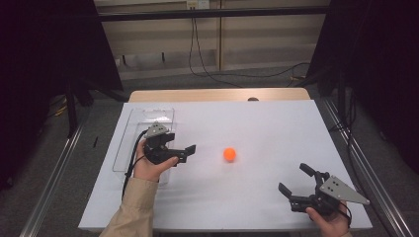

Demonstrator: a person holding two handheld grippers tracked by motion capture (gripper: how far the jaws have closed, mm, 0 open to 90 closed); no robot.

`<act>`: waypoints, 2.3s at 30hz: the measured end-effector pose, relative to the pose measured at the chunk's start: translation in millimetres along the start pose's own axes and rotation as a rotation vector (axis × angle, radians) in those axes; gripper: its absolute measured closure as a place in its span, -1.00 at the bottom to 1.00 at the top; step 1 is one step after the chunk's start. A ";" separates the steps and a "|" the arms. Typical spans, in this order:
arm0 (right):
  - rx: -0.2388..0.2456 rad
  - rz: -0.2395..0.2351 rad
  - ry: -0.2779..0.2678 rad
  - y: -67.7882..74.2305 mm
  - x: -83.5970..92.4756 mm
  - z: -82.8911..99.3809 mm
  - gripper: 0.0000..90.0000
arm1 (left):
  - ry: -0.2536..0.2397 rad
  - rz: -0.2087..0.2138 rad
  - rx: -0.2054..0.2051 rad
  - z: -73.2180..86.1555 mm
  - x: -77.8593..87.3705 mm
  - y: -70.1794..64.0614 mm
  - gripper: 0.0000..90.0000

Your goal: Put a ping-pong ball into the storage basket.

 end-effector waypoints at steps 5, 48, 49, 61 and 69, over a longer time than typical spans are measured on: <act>-0.003 0.002 0.004 -0.5 0.0 1.0 -0.94 | 0.003 0.003 -0.002 0.0 -2.2 -1.2 -0.88; 0.002 -0.003 0.002 0.1 -0.3 -0.2 -0.94 | 0.009 0.031 -0.032 -0.2 -22.4 -25.0 -0.88; 0.001 -0.002 0.001 0.0 -0.4 -0.3 -0.94 | 0.011 0.031 -0.032 -0.2 -22.7 -25.8 -0.88; 0.001 -0.002 0.001 -0.2 0.1 -0.4 -0.94 | 0.022 0.036 -0.053 1.8 -30.1 -34.4 -0.88; 0.001 -0.003 0.000 -0.1 -0.2 -0.5 -0.94 | 0.021 0.037 -0.058 1.9 -33.3 -38.1 -0.88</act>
Point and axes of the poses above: each handheld gripper's, and its own axes: x roughly backward along the jaws, z roughly out of its underside, y roughly to its left, the point moved 7 cm from there along -x, roughly forward along the jaws, and after that the axes turned 9 degrees about -z, right-handed, at the moved point
